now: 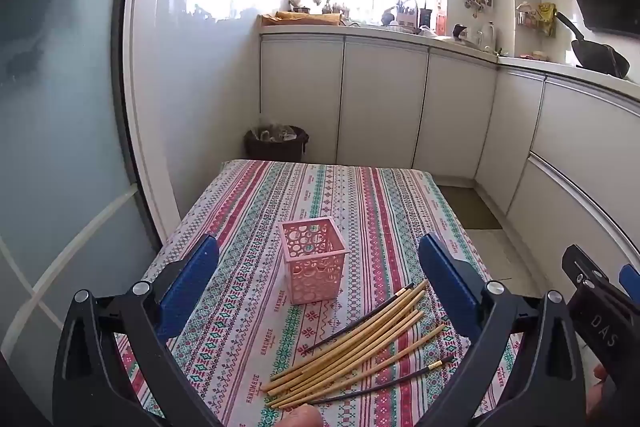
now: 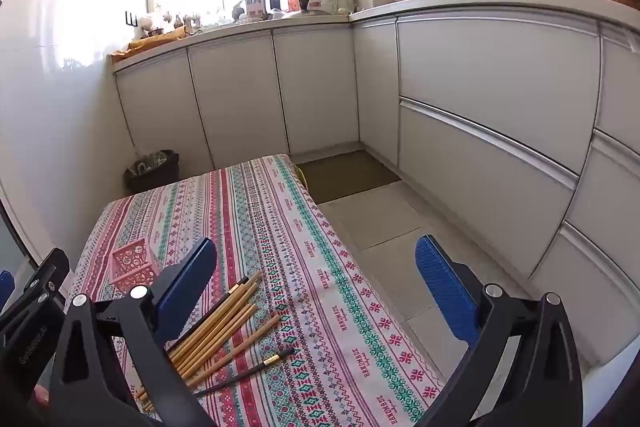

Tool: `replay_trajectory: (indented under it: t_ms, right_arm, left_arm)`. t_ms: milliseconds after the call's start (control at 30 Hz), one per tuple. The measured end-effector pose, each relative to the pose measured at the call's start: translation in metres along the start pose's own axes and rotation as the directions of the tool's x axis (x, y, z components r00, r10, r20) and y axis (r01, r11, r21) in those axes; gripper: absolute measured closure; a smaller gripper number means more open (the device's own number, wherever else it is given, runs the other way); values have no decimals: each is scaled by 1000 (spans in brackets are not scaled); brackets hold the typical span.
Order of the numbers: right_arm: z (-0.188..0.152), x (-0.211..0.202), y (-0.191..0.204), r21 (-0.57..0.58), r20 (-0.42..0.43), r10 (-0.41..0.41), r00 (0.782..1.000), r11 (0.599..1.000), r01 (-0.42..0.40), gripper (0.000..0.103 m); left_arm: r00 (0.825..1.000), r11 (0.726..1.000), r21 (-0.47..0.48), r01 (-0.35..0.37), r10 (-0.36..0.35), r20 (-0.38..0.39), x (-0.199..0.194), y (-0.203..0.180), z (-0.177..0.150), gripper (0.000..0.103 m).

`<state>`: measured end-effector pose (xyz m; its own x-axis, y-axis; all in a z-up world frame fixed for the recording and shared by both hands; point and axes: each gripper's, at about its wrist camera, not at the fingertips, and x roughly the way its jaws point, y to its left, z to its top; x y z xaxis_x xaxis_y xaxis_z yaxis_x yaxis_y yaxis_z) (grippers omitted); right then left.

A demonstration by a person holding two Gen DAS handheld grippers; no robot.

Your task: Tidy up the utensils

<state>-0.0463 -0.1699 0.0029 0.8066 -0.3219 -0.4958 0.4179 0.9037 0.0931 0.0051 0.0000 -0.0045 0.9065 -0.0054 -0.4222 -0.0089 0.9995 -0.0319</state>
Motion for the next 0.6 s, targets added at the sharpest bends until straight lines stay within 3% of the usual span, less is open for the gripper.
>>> replay_trajectory:
  t_ms: [600]
  right_arm:
    - [-1, 3, 0, 2, -7, -1, 1000, 1000, 1, 6]
  left_arm:
    - [1000, 1000, -3, 2, -2, -5, 2, 1, -3, 7]
